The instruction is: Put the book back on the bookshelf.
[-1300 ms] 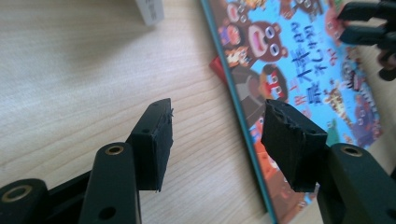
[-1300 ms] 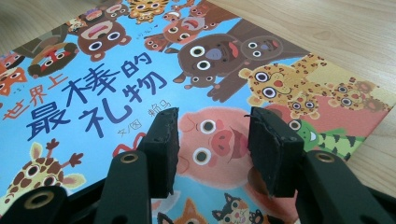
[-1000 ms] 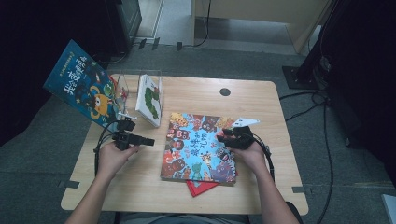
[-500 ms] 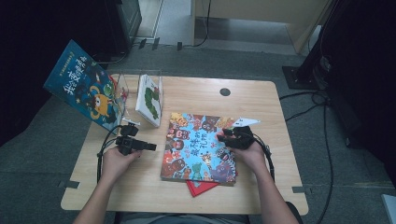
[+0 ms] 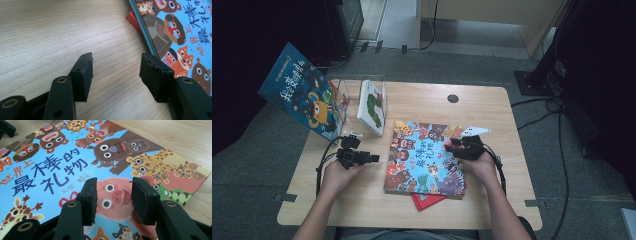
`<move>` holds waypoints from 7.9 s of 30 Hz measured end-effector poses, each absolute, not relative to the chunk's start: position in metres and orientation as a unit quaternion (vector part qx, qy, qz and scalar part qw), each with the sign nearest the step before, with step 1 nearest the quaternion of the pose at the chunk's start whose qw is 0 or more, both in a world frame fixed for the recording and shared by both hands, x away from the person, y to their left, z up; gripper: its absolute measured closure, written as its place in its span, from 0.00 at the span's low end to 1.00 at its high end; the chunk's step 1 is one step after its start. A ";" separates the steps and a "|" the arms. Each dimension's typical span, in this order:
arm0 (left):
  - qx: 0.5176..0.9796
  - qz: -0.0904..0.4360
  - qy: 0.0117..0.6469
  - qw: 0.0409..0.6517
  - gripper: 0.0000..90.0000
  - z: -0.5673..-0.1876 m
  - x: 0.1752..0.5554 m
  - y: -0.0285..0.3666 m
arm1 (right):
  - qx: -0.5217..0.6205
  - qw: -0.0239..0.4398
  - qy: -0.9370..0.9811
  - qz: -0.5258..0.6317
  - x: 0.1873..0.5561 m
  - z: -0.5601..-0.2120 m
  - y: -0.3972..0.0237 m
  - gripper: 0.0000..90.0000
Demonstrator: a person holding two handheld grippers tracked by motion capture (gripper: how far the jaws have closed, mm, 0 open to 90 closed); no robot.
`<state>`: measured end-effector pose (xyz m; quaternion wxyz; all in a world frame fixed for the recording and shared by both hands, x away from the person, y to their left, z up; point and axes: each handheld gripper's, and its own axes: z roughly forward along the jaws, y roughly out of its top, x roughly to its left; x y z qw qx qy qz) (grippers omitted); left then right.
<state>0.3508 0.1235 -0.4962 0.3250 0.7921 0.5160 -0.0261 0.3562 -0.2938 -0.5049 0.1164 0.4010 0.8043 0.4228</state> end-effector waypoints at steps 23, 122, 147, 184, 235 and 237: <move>0.786 -0.067 0.507 0.347 0.45 -0.487 0.361 0.116 | 0.428 0.115 0.793 0.418 0.343 -0.504 -0.319 0.76; 0.762 -0.152 0.527 0.344 0.60 -0.461 0.374 0.101 | 0.408 0.048 0.816 0.405 0.324 -0.512 -0.320 1.00; 0.771 -0.170 0.512 0.339 0.71 -0.404 0.392 0.087 | 0.386 0.027 0.811 0.438 0.326 -0.517 -0.310 1.00; 0.802 -0.185 0.490 0.287 0.83 -0.350 0.398 0.082 | 0.283 0.068 0.853 0.433 0.330 -0.515 -0.246 0.91; 0.759 -0.123 0.571 0.287 0.90 -0.283 0.349 0.222 | 0.290 0.081 0.857 0.418 0.357 -0.512 -0.250 0.55; 0.757 -0.121 0.574 0.287 0.90 -0.280 0.346 0.229 | 0.291 0.080 0.857 0.417 0.358 -0.512 -0.250 0.55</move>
